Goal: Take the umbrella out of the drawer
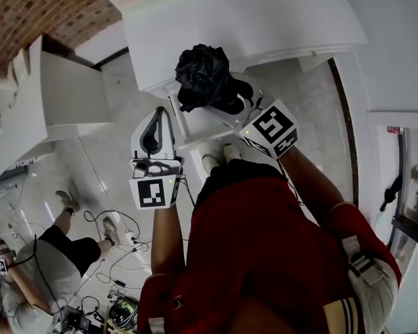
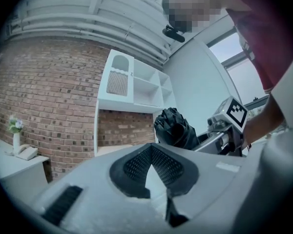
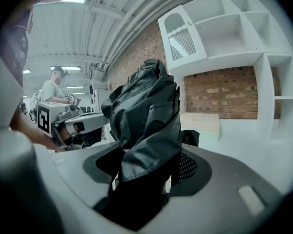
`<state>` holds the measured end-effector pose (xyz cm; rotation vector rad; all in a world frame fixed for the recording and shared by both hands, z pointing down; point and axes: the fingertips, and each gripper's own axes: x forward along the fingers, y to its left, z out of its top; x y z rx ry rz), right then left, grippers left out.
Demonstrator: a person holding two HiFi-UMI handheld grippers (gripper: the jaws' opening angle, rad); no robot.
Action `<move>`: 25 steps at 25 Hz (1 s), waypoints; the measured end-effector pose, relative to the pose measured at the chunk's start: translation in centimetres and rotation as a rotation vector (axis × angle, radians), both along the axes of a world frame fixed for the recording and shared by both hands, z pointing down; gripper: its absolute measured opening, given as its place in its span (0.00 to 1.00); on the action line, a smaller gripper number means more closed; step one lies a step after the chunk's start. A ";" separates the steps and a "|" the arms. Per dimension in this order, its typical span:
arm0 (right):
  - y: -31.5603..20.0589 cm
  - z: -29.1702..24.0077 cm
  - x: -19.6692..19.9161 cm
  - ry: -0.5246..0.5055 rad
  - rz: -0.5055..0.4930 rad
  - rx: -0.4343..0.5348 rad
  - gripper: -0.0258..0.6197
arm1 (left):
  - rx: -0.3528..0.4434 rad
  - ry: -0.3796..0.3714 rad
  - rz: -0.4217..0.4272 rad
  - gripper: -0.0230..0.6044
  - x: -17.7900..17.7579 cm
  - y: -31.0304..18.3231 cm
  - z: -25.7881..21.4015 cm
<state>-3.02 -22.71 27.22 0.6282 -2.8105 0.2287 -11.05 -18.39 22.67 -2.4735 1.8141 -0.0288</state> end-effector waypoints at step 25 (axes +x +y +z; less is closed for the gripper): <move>1.3 -9.7 0.6 -0.227 0.071 0.104 0.48 | 0.085 0.020 0.156 0.04 0.3 -0.2 -8.3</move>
